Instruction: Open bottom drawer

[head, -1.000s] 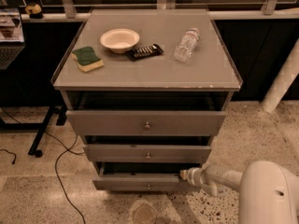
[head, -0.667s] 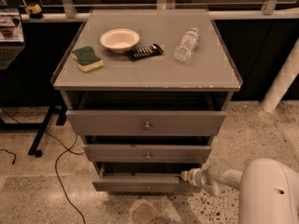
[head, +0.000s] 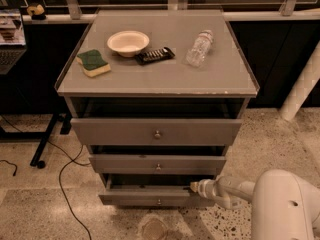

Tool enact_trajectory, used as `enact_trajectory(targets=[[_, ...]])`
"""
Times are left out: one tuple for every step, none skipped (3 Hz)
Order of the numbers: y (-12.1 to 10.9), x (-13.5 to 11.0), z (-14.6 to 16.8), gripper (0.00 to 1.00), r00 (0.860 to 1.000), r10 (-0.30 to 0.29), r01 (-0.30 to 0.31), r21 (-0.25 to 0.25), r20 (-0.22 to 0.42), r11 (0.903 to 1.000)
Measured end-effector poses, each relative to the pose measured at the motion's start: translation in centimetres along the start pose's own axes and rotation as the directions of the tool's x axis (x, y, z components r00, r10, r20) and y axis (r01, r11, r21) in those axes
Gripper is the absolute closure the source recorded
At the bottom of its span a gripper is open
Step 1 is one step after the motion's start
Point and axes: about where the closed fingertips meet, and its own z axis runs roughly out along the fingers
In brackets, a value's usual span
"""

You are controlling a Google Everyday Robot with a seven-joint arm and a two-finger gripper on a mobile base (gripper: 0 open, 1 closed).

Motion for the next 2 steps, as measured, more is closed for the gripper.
enact_trajectory(targets=[[-0.07, 0.34, 0.74, 1.00, 1.000, -0.005, 0.005, 0.004, -0.030, 1.0000], [-0.49, 1.30, 1.13, 1.00, 0.997, -0.003, 0.003, 0.001, -0.080, 1.0000]])
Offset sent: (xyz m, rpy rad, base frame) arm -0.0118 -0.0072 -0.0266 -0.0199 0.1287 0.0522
